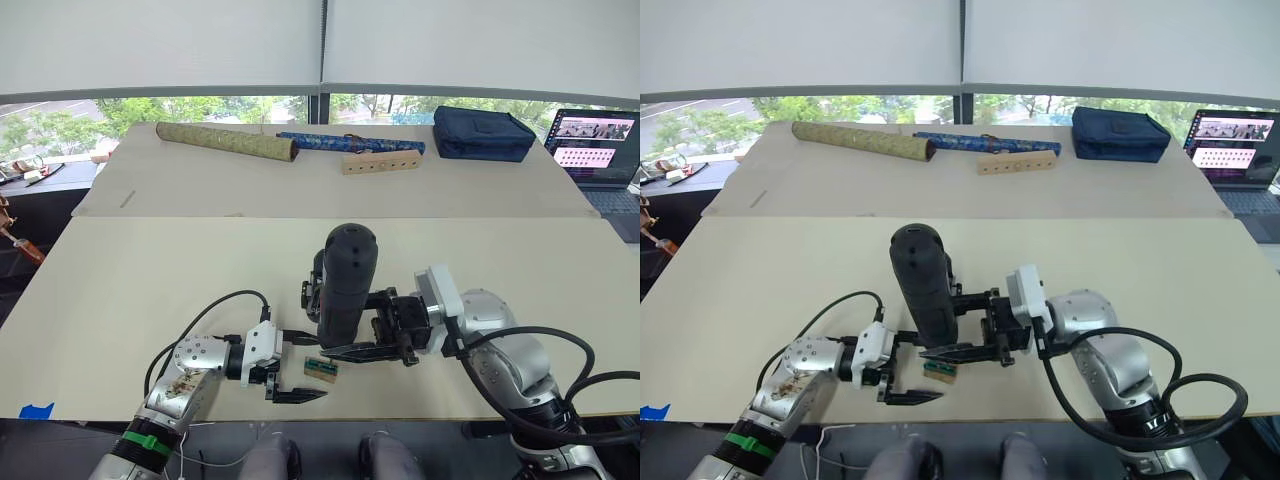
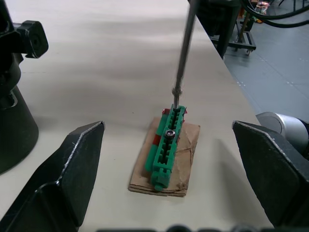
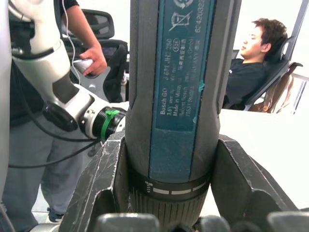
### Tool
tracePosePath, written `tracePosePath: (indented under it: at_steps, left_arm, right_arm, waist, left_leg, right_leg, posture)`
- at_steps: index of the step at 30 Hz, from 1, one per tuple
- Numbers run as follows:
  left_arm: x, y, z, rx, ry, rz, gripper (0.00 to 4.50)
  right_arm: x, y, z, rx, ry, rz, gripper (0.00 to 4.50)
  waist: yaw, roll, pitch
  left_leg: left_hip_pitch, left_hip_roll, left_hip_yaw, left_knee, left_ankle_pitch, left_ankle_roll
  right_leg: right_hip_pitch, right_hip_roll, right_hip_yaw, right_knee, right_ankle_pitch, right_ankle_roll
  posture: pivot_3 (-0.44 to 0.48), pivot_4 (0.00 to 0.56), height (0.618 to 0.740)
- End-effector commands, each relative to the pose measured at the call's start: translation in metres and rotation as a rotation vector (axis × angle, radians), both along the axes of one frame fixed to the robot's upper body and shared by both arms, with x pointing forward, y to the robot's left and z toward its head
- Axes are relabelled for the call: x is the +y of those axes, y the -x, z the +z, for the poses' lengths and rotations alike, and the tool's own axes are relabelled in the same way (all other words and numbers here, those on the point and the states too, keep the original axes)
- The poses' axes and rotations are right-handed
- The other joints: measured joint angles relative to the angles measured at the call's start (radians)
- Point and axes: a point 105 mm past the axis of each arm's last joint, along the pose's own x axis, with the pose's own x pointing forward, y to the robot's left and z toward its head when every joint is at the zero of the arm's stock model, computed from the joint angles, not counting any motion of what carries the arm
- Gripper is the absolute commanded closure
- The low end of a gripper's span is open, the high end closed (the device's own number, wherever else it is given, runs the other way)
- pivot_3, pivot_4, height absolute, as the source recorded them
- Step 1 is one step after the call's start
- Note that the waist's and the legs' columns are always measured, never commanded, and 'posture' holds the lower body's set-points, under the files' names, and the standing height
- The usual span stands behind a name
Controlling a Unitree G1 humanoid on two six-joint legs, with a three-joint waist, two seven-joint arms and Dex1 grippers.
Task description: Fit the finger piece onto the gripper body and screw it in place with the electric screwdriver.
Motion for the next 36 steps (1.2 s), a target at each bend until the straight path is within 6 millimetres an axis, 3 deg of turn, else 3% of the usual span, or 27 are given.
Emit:
tracePosePath:
  at_steps: [1, 22, 29, 36]
  left_arm:
    - [0.004, 0.005, 0.005, -0.003, 0.015, -0.011, 0.00]
    - [0.042, 0.010, 0.078, -0.058, 0.141, 0.079, 0.00]
    - [0.048, -0.003, 0.101, -0.084, 0.212, 0.161, 0.00]
    - [0.051, -0.015, 0.106, -0.086, 0.235, 0.196, 0.00]
  right_arm:
    - [-0.001, 0.010, 0.022, -0.061, -0.055, 0.036, 2.58]
    - [-0.020, 0.005, 0.075, -0.079, -0.116, -0.024, 2.58]
    - [-0.035, -0.012, 0.092, -0.072, -0.116, -0.074, 2.58]
    - [-0.047, -0.044, 0.107, -0.080, -0.143, -0.159, 2.58]
  waist:
    - [0.000, 0.000, 0.000]
    - [0.001, 0.000, 0.001]
    - [0.001, -0.001, 0.002]
    - [0.000, -0.001, 0.002]
  left_leg:
    - [0.000, 0.000, 0.000, 0.000, 0.000, 0.000]
    - [-0.002, 0.000, 0.000, 0.000, 0.001, -0.001]
    - [-0.002, 0.000, 0.000, 0.000, 0.001, -0.002]
    - [-0.002, 0.000, 0.000, 0.000, 0.001, -0.002]
  right_leg:
    - [0.000, 0.000, 0.000, 0.000, 0.000, 0.000]
    - [-0.001, -0.001, -0.001, 0.000, 0.000, 0.000]
    - [-0.001, 0.000, -0.001, -0.001, 0.000, 0.000]
    - [-0.001, 0.000, 0.000, -0.001, 0.000, 0.000]
  posture:
    - [0.000, 0.150, 0.740]
    - [0.000, 0.150, 0.740]
    - [0.000, 0.150, 0.740]
    - [0.000, 0.150, 0.740]
